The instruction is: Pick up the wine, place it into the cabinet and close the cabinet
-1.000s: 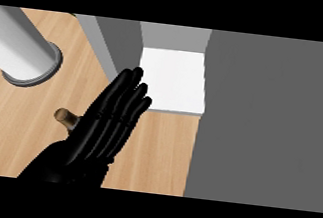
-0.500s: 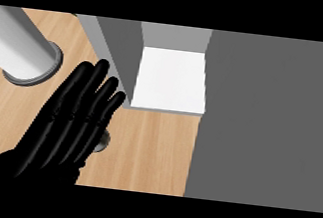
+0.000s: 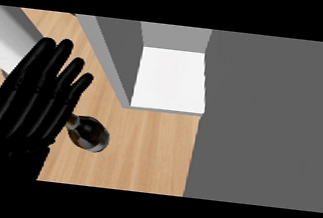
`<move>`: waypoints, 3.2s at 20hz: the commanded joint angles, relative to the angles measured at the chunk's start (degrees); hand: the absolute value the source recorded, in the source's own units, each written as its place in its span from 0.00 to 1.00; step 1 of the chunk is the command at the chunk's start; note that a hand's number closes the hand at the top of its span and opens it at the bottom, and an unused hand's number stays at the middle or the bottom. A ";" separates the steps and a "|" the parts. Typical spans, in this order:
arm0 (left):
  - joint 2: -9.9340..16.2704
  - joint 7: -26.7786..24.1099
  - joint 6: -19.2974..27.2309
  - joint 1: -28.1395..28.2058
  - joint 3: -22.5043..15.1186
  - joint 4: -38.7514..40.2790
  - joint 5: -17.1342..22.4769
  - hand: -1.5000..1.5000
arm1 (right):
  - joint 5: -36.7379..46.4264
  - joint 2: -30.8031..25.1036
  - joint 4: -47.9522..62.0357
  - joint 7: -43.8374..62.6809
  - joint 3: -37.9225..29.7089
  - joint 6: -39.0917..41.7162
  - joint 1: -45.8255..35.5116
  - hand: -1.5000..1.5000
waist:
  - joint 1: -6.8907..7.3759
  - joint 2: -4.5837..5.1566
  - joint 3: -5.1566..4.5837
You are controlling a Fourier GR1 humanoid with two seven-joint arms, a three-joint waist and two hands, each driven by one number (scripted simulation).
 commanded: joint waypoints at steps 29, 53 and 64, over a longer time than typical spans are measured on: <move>7.20 -27.73 -21.16 23.83 26.81 12.98 24.70 0.00 | -3.18 -0.89 -13.25 8.22 -0.21 -2.88 -0.10 0.00 | -0.08 0.15 -0.10; 6.69 -53.20 -29.46 21.89 29.29 48.17 18.13 0.00 | -1.66 -2.00 -15.45 8.21 2.73 -3.46 1.13 0.00 | -0.73 0.12 -0.04; 5.11 -64.05 -31.52 19.02 29.30 63.91 16.09 0.00 | -4.12 -2.52 -14.77 9.05 -0.64 -3.52 -0.44 0.00 | -0.91 0.22 -0.05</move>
